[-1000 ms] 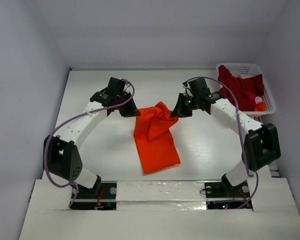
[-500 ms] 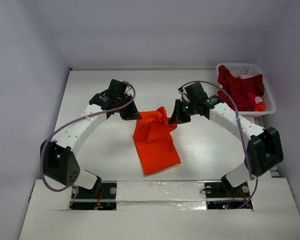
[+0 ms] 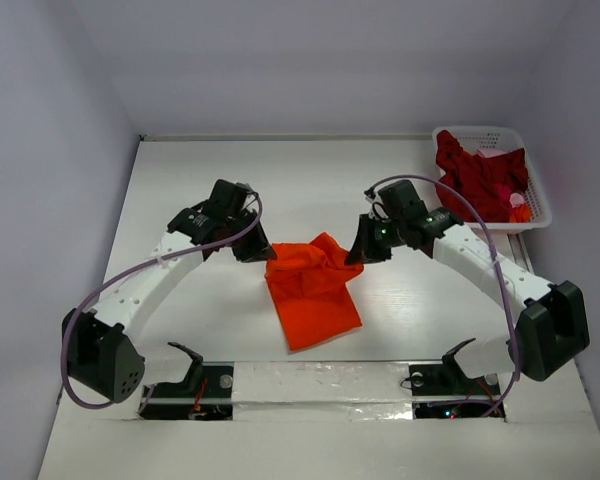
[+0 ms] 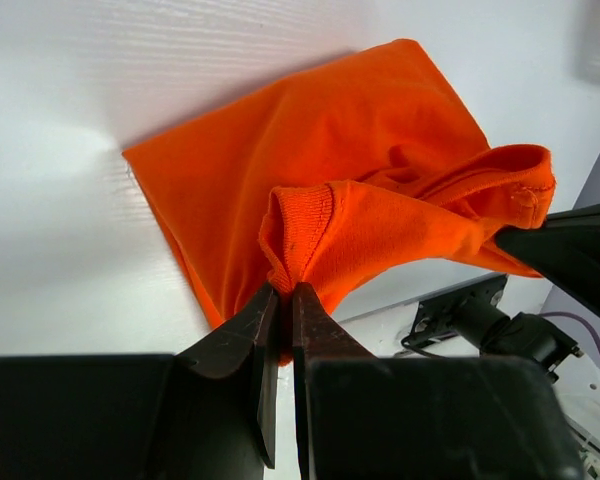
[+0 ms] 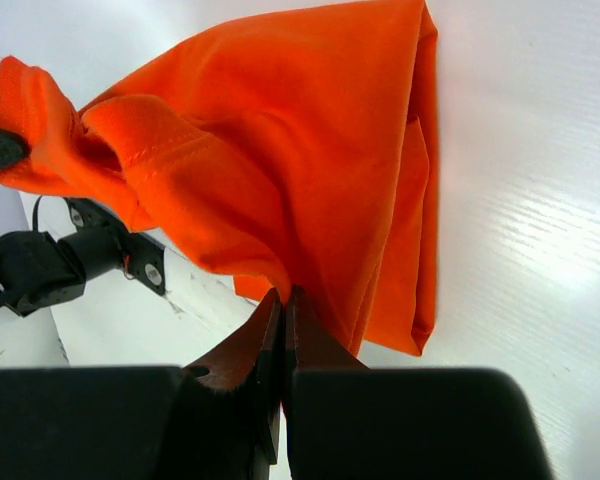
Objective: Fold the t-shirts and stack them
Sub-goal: Fold the tshirt
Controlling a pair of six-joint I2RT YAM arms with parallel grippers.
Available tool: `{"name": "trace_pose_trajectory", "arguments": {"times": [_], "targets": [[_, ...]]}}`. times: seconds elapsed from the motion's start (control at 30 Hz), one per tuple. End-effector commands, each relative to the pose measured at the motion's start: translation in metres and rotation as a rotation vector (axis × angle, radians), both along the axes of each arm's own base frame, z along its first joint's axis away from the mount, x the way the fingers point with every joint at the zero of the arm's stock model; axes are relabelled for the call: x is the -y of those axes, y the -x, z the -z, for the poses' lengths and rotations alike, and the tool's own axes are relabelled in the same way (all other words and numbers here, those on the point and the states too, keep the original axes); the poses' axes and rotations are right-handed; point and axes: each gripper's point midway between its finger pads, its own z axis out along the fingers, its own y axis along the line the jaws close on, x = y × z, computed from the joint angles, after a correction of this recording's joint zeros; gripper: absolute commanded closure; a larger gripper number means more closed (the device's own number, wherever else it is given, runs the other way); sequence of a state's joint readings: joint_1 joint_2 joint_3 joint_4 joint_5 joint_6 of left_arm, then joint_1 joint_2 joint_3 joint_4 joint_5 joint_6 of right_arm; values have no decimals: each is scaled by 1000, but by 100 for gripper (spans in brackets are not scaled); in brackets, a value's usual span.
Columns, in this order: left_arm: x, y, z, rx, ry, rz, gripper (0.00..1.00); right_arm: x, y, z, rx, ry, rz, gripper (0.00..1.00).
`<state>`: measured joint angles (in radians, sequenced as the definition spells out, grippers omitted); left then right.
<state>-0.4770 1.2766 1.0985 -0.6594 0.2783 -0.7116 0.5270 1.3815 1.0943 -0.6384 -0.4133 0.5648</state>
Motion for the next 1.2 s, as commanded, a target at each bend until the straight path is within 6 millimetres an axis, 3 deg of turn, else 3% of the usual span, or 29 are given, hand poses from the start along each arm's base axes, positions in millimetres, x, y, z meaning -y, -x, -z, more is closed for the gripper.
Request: {"name": "trace_pose_trajectory", "arguments": {"times": [0.0,0.53,0.67,1.0,1.17], "targets": [[-5,11,-6,9,5,-12,100,3,10,-2,19,11,-12,100],[-2,43,19,-57,-15,36,100,-3,40,5,11,48,-63,100],[-2,58,32,-86,-15,41,100,-2,49,16,-7,59,-64,100],[-5,79,34,-105,1,52,100,8,65,36,-39,74,-49,100],[-2,93,45,-141,1,85,100,11,69,39,-49,77,-44,100]]}}
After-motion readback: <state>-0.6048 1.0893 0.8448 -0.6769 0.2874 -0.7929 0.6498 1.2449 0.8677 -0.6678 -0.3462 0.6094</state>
